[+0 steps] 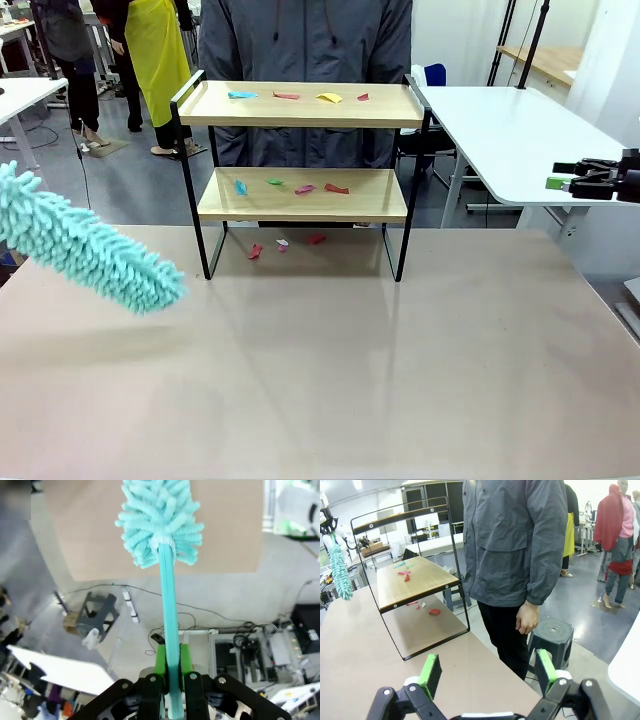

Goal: Clean the shelf.
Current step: Clean the specific section of the Shelf indicated by the human with the Duster.

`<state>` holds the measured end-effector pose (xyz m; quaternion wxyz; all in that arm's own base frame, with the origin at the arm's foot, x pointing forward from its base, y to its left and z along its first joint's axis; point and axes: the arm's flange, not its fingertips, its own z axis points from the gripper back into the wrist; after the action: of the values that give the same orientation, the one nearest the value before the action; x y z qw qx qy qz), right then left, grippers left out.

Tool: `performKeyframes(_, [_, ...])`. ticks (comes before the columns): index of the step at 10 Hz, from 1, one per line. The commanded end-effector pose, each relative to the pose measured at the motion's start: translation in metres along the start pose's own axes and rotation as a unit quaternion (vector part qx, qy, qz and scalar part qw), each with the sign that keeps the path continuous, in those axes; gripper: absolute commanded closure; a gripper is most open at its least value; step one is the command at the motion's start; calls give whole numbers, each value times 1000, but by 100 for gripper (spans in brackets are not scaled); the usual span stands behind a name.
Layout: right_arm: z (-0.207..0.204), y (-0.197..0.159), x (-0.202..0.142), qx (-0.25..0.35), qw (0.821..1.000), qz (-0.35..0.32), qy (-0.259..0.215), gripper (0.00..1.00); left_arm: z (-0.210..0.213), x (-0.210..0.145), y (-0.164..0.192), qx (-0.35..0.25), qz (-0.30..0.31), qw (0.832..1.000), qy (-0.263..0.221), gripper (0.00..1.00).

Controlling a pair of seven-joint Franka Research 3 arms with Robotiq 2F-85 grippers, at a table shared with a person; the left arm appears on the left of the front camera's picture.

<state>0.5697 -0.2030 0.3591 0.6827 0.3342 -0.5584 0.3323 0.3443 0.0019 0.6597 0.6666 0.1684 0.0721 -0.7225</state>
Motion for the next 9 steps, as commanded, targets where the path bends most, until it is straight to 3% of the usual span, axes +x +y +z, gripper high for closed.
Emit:
performKeyframes(1, [-3, 1, 2, -2, 1000, 2, 1, 0, -11, 8, -16, 10, -17, 999, 38, 87])
performKeyframes(2, [-3, 1, 2, -2, 1000, 2, 1, 0, 0, 0, 0, 0, 0, 1000, 0, 87])
performKeyframes(9, [-3, 1, 2, -2, 1000, 2, 1, 0, 0, 0, 0, 0, 0, 1000, 0, 87])
